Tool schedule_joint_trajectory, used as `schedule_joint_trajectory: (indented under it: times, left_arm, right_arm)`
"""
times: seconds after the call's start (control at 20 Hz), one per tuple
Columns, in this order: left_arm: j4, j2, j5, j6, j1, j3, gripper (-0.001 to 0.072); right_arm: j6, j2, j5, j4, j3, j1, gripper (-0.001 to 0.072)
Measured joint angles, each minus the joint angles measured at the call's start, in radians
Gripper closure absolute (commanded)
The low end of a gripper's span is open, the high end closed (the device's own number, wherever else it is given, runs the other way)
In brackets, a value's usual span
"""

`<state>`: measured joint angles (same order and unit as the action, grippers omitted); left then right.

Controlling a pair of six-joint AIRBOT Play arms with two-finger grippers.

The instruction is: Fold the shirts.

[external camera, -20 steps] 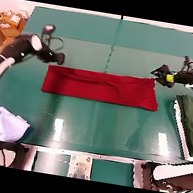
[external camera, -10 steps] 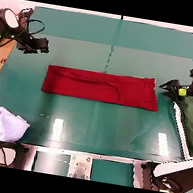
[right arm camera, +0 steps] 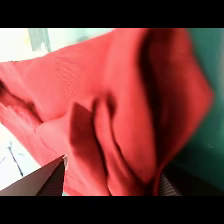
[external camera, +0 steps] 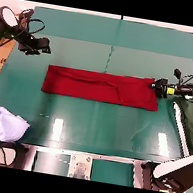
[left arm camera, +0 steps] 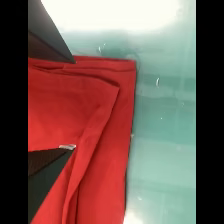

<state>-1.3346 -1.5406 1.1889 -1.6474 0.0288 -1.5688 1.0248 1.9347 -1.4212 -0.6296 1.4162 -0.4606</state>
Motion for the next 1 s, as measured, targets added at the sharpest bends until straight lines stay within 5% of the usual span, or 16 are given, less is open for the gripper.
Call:
schedule_joint_trajectory:
  times: [0.05, 0.1, 0.2, 0.3, 0.4, 0.7, 1.0]
  left_arm:
    - [0.004, 0.000, 0.002, 0.000, 0.000, 0.000, 0.0115]
    - [0.008, 0.000, 0.003, 0.002, 0.000, 0.000, 0.0115]
    - [0.024, 0.000, 0.014, 0.010, 0.000, 0.000, 0.0116]
    - [0.051, 0.000, 0.023, 0.028, 0.000, 0.000, 0.0169]
    - [0.078, 0.000, 0.027, 0.042, 0.000, 0.000, 0.0661]
    - [0.193, -0.027, -0.031, 0.117, -0.085, 0.000, 0.0680]
    - [0.353, -0.217, -0.283, 0.186, -0.427, -0.002, 0.0680]
  right_arm:
    - [-0.003, 0.000, -0.001, 0.002, 0.001, 0.010, 0.0183]
    - [-0.005, 0.002, 0.000, -0.002, 0.001, 0.018, 0.0471]
    - [-0.004, 0.004, 0.001, -0.010, 0.003, 0.030, 0.0667]
    - [-0.004, 0.001, -0.003, 0.002, 0.013, 0.042, 0.0693]
    - [0.009, -0.013, -0.007, -0.003, 0.032, 0.053, 0.0694]
    - [0.076, -0.147, -0.038, -0.126, 0.094, 0.115, 0.0693]
    - [0.141, -0.383, -0.069, -0.172, 0.119, 0.173, 0.0693]
